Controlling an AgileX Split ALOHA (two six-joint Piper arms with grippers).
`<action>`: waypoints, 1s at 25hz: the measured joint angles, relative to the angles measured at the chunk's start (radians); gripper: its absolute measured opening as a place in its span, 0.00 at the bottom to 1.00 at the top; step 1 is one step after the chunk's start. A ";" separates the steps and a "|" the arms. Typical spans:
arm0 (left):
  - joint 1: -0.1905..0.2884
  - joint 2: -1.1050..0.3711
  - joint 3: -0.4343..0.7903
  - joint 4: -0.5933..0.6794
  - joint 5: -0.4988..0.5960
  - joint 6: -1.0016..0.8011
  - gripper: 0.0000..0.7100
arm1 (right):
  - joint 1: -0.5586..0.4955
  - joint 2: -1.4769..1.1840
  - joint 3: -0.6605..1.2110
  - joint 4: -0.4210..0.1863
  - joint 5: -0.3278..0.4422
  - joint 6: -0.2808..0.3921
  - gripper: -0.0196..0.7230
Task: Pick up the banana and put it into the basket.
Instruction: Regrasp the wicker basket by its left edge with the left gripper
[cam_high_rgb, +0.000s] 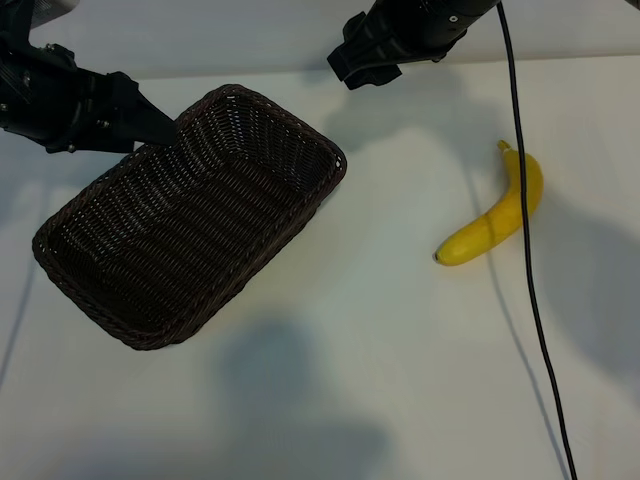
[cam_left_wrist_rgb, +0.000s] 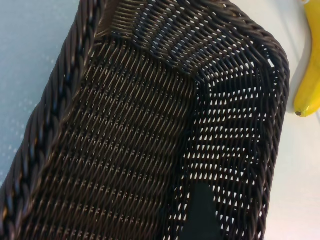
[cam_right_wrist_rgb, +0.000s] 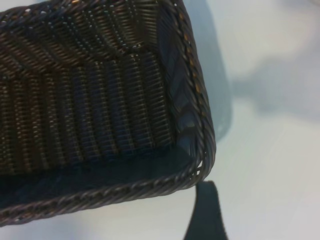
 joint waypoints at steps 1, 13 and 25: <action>0.000 0.000 0.000 0.000 0.000 0.000 0.85 | 0.000 0.000 0.000 0.000 0.000 0.007 0.78; 0.000 0.000 0.000 0.000 0.000 0.000 0.85 | 0.000 0.000 0.000 0.000 0.000 0.023 0.78; 0.000 0.000 0.000 0.000 -0.004 -0.011 0.85 | 0.000 0.000 0.000 0.000 0.000 0.026 0.78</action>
